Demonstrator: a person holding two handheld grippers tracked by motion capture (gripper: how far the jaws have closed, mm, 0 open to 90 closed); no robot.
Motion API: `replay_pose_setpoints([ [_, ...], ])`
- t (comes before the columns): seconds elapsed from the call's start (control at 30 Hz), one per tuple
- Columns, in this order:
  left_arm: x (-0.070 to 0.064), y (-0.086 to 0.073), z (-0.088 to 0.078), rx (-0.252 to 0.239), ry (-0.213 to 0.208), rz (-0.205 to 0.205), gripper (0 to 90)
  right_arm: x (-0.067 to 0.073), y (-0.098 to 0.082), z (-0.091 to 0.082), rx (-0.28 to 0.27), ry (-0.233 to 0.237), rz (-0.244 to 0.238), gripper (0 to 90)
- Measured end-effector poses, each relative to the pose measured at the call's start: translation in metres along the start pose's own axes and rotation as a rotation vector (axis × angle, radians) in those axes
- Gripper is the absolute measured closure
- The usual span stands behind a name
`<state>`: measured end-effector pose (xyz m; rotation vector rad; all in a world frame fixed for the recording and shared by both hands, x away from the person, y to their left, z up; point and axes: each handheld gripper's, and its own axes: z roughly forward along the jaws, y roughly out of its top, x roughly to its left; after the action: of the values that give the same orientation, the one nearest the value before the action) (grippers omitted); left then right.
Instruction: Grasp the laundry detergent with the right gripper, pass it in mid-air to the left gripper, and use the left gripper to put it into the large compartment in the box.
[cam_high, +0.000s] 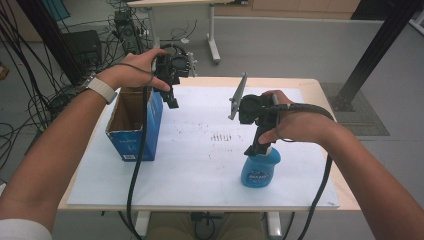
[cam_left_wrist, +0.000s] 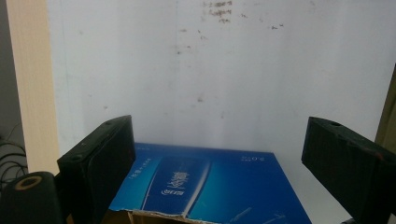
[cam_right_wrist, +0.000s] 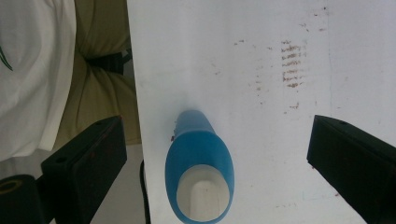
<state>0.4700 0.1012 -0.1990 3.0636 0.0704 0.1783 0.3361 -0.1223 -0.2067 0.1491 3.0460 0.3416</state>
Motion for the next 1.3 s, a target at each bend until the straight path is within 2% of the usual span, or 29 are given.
replay_pose_setpoints([
  [0.37, -0.001, -0.001, 0.003, -0.002, 0.0, 0.0, 10.1, -0.001, -0.003, -0.002, -0.023, -0.002, -0.023, 4.5],
  [0.43, -0.001, -0.001, 0.004, -0.002, 0.002, 0.003, 10.1, -0.001, -0.005, -0.002, -0.027, -0.004, -0.015, 4.1],
  [0.53, -0.001, -0.001, 0.004, -0.005, 0.001, 0.003, 10.1, -0.001, -0.008, -0.002, -0.019, -0.001, -0.038, 4.3],
  [0.77, -0.001, 0.0, 0.004, -0.01, 0.004, 0.0, 10.1, -0.001, -0.02, -0.002, -0.046, -0.001, -0.021, 4.3],
  [1.3, -0.006, -0.001, 0.002, -0.013, 0.015, -0.016, 10.1, -0.001, -0.043, -0.001, -0.067, 0.011, 0.001, 4.6],
])
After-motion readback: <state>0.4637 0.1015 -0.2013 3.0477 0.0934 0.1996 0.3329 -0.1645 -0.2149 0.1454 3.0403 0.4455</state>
